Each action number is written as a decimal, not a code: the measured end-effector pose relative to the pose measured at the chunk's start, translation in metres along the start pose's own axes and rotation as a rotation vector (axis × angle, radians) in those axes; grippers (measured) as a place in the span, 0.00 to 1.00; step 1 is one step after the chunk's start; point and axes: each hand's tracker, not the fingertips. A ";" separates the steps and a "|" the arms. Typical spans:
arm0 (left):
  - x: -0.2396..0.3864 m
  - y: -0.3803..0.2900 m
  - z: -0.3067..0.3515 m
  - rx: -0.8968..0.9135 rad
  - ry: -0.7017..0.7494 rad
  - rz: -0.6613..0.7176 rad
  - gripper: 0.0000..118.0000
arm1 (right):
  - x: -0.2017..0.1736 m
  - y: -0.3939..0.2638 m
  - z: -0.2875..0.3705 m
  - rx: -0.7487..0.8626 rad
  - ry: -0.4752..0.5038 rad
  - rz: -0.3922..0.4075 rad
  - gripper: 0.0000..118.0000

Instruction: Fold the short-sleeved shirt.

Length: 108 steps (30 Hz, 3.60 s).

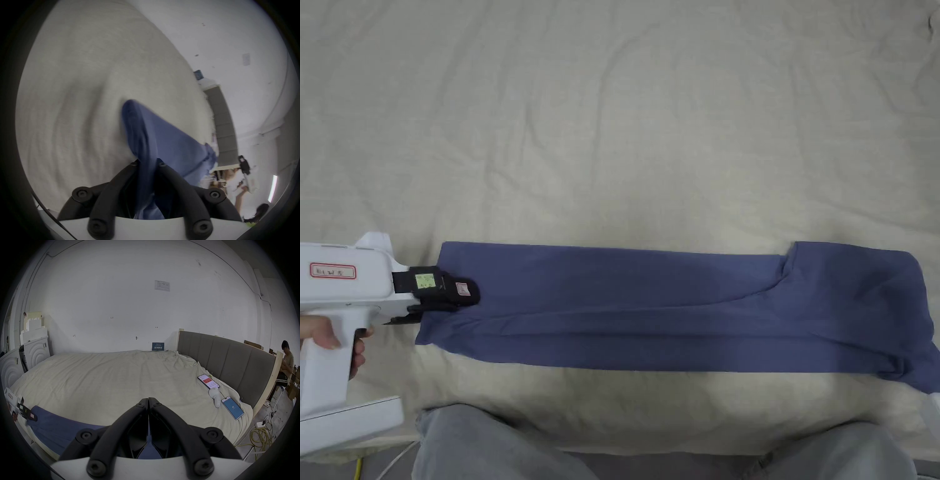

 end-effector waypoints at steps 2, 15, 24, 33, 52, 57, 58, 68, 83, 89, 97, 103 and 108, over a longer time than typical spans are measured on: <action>0.000 -0.004 0.003 0.002 -0.067 0.020 0.09 | -0.001 -0.001 0.000 0.001 0.006 -0.001 0.00; 0.103 -0.016 0.047 0.114 0.143 -0.068 0.03 | 0.010 0.006 0.005 0.026 0.027 -0.018 0.00; 0.218 -0.053 0.059 0.126 0.114 -0.343 0.03 | 0.027 0.013 0.017 0.078 0.040 -0.067 0.00; 0.294 -0.087 -0.050 -0.008 0.153 -0.503 0.03 | 0.048 0.010 0.027 0.098 0.034 -0.097 0.00; 0.333 -0.115 -0.190 -0.121 0.099 -0.500 0.97 | 0.079 -0.005 0.027 0.057 -0.005 -0.118 0.00; 0.338 -0.082 -0.142 0.029 0.037 -0.459 0.99 | 0.077 -0.001 0.028 0.068 0.001 -0.116 0.00; 0.336 -0.077 -0.134 0.075 0.050 -0.467 0.99 | 0.076 0.000 0.028 0.070 0.003 -0.116 0.00; 0.287 -0.104 -0.134 0.254 0.264 -0.615 0.00 | 0.074 0.000 0.029 0.072 0.011 -0.124 0.00; 0.300 -0.201 -0.194 0.169 0.257 -0.725 0.00 | 0.088 -0.010 0.027 0.039 -0.013 -0.137 0.00; 0.333 -0.234 -0.220 0.157 0.251 -0.837 0.00 | 0.090 -0.013 0.028 0.027 -0.013 -0.128 0.00; 0.360 -0.241 -0.227 0.045 0.137 -0.871 0.00 | 0.101 -0.012 0.036 0.029 -0.036 -0.131 0.00; 0.370 -0.167 -0.163 0.139 -0.086 -0.693 0.00 | 0.098 -0.003 0.039 0.048 -0.032 -0.143 0.00; 0.342 -0.100 -0.111 0.215 -0.114 -0.556 0.00 | 0.091 0.003 0.039 0.076 -0.019 -0.151 0.00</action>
